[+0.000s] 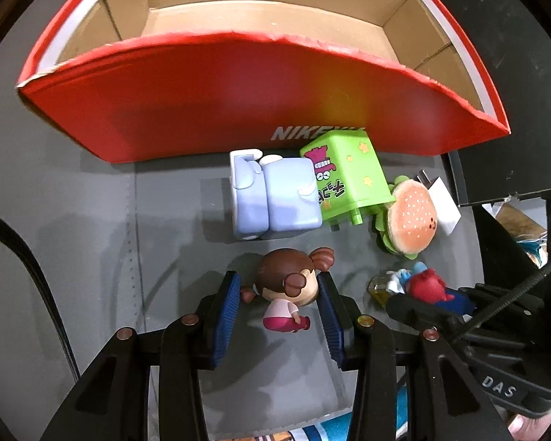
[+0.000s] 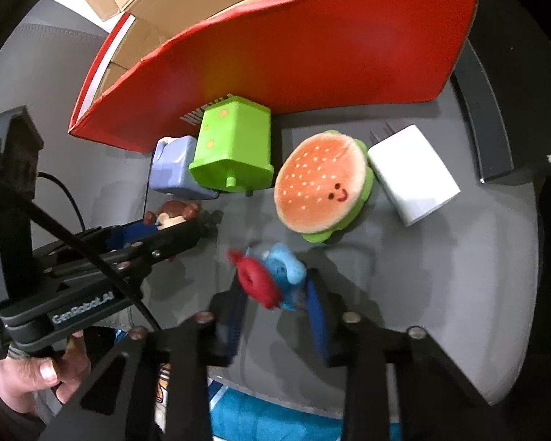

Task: Organize objects
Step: 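Close left gripper on the doll figure while right gripper closes on the bird figure, then lift the doll with left tool while right tool carries the bird into the shoebox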

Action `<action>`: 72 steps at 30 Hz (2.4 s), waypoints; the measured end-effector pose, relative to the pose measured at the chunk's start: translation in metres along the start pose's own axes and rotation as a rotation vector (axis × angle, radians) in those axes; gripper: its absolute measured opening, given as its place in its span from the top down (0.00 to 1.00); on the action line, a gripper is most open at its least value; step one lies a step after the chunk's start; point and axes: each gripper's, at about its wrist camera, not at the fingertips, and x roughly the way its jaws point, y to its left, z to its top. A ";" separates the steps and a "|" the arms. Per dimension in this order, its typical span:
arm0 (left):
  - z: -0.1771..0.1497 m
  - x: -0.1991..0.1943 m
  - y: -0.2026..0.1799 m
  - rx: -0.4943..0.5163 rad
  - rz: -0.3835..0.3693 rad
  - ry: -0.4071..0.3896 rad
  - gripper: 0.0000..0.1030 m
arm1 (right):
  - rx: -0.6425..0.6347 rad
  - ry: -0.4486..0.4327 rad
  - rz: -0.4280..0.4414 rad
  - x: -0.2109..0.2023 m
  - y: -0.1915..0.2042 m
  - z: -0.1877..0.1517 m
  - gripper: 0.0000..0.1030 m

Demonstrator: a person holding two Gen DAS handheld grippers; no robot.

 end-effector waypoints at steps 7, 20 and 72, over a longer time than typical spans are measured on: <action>-0.004 -0.006 0.000 -0.045 0.017 -0.044 0.57 | 0.000 -0.006 0.008 -0.005 0.006 -0.001 0.74; -0.001 -0.057 -0.017 -0.153 0.045 -0.143 0.57 | -0.036 -0.076 0.000 -0.052 0.025 0.009 0.74; 0.101 -0.149 0.008 -0.635 0.289 -0.343 0.57 | -0.189 -0.209 0.070 -0.134 0.095 0.161 0.74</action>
